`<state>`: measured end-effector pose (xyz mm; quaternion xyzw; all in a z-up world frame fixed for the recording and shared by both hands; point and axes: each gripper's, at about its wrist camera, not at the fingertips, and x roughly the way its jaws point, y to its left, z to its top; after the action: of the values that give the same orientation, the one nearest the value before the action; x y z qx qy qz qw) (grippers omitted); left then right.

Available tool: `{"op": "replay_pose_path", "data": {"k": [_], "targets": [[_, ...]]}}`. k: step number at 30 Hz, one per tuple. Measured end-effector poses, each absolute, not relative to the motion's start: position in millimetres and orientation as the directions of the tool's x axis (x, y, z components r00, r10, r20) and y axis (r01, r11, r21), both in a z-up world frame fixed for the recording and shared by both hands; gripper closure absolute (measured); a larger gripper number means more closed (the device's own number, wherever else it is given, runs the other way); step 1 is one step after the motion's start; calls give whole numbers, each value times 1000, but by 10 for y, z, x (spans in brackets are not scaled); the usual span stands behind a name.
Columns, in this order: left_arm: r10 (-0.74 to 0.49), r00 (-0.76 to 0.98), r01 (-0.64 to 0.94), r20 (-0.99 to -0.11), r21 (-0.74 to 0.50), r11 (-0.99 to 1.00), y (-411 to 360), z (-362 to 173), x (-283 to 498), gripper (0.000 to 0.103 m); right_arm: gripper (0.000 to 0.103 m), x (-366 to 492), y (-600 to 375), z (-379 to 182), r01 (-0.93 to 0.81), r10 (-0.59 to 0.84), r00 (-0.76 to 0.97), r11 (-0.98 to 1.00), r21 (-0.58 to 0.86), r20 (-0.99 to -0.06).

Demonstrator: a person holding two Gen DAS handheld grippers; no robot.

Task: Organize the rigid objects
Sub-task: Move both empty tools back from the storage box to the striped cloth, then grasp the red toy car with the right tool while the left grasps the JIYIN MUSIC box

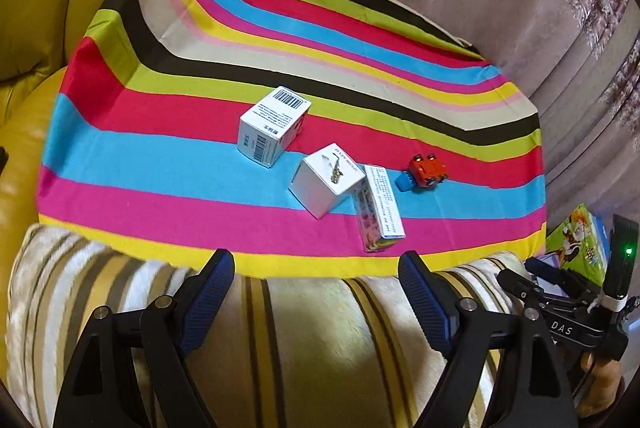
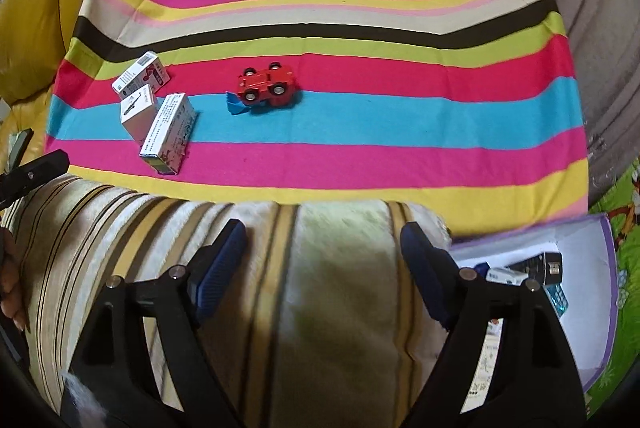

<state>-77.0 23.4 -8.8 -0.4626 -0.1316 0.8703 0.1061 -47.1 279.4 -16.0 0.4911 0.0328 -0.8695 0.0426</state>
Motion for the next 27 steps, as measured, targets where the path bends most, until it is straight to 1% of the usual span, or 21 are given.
{"op": "replay_pose_path", "data": {"k": [5, 9, 17, 27], "targets": [[294, -530, -87, -796, -294, -952, 254, -129, -924, 19, 21, -621, 2683, -223, 137, -54, -495, -990, -16, -867], [293, -502, -110, -813, -276, -955, 292, -185, -1053, 22, 20, -750, 2608, -269, 152, -62, -482, -988, -14, -874], [267, -482, -153, -834, -220, -963, 364, -225, -1301, 23, 20, -1035, 2446, -324, 177, -76, -476, -984, -11, -876], [219, -481, -250, -849, -107, -962, 584, -263, -1541, 23, 21, -1384, 2320, -363, 185, -80, -477, -983, -11, -875]]}}
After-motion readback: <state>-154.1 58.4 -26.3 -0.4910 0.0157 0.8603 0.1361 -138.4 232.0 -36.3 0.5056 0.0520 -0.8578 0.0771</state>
